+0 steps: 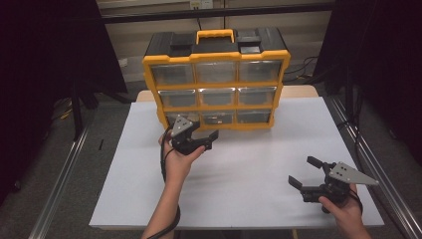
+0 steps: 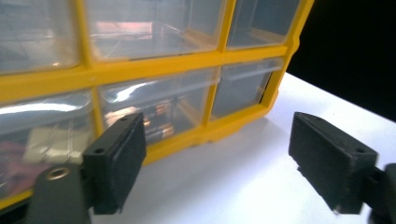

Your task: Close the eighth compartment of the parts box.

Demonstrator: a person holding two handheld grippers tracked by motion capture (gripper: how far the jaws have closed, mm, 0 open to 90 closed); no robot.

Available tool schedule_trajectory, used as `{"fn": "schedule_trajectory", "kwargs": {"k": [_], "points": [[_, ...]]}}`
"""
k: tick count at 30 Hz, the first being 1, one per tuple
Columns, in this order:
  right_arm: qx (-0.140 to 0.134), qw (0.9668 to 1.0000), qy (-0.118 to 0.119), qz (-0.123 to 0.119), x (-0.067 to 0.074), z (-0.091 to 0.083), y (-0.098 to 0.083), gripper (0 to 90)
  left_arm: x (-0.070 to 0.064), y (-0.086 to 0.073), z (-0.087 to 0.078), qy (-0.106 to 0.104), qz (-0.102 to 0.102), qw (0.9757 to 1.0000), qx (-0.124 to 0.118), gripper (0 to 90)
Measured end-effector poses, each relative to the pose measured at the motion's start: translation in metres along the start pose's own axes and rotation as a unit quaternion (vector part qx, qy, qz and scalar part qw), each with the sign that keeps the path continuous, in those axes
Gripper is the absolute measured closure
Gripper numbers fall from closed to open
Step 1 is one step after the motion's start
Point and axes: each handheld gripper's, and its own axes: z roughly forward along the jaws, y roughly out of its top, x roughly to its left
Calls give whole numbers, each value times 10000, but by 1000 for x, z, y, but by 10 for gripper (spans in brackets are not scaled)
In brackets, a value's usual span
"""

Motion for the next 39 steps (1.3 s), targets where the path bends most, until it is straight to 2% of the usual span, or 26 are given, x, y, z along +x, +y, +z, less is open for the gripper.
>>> {"fn": "schedule_trajectory", "kwargs": {"k": [1, 4, 5, 7, 8, 10, 11, 12, 15, 17, 19, 24, 25, 26, 27, 30, 31, 32, 35, 38, 39], "points": [[2, 10000, 0, 1, 0, 0, 0, 21, 0, -2, -5, 125, -13, 9999, -18, 144], [2, 10000, -11, 0, 0, 0, 0, 20, 8, -9, -22, -46, 93, 9999, -26, 94], [4, 10000, -34, 8, 0, -1, 0, 21, 8, -11, -25, 98, 86, 9999, -87, 87], [10, 10000, -25, -6, 1, -1, 0, 21, 13, -18, -36, 82, 14, 9999, -79, 64], [12, 10000, -11, -20, 1, 0, 0, 21, 16, -20, -41, -28, 52, 10000, -49, 64], [-2, 10000, -25, -20, 1, 0, 1, 21, 19, -25, -51, 64, 63, 10000, 4, 51], [-3, 10000, -25, -23, 1, 0, 1, 20, 20, -27, -57, 71, 142, 9999, 3, 50], [-2, 10000, -21, -23, 1, 0, 1, 21, 22, -29, -61, 57, 129, 9999, -20, 50], [10, 10000, -19, -23, 1, 0, 0, 21, 22, -34, -75, 161, 240, 9996, -18, 44], [16, 10000, -18, -29, 1, 0, 1, 20, 22, -37, -84, 68, 299, 9995, 8, 38], [13, 10000, -21, -34, 0, 0, 0, 21, 21, -39, -94, 69, 388, 9992, 46, 37], [8, 10000, -46, -31, 0, 0, 0, 21, 21, -46, -116, 117, 440, 9989, -106, 34], [10, 10000, -52, -34, 0, 0, 0, 20, 21, -48, -119, 62, 412, 9991, -108, 33], [13, 10000, -49, -32, 0, 0, 0, 21, 21, -50, -122, 131, 435, 9989, -118, 31], [13, 10000, -50, -31, 0, 0, 0, 21, 21, -51, -125, 98, 428, 9990, -130, 31], [-1, 10000, -63, 4, 0, 1, 0, 21, 24, -55, -132, 189, 465, 9986, -161, 30], [-5, 10000, -64, -9, 0, 1, 0, 21, 25, -56, -134, 142, 425, 9989, -164, 30], [8, 10000, -58, -21, 0, 1, 0, 21, 25, -56, -135, 179, 373, 9989, -218, 31], [-12, 10000, -71, -25, 1, 2, 0, 21, 27, -58, -140, 178, 455, 9987, -177, 27], [8, 10000, -52, -36, 1, 2, 0, 20, 27, -60, -144, 146, 418, 9988, -219, 27], [6, 10000, -61, -42, 0, 2, 0, 21, 27, -60, -145, 223, 447, 9986, -193, 27]]}}
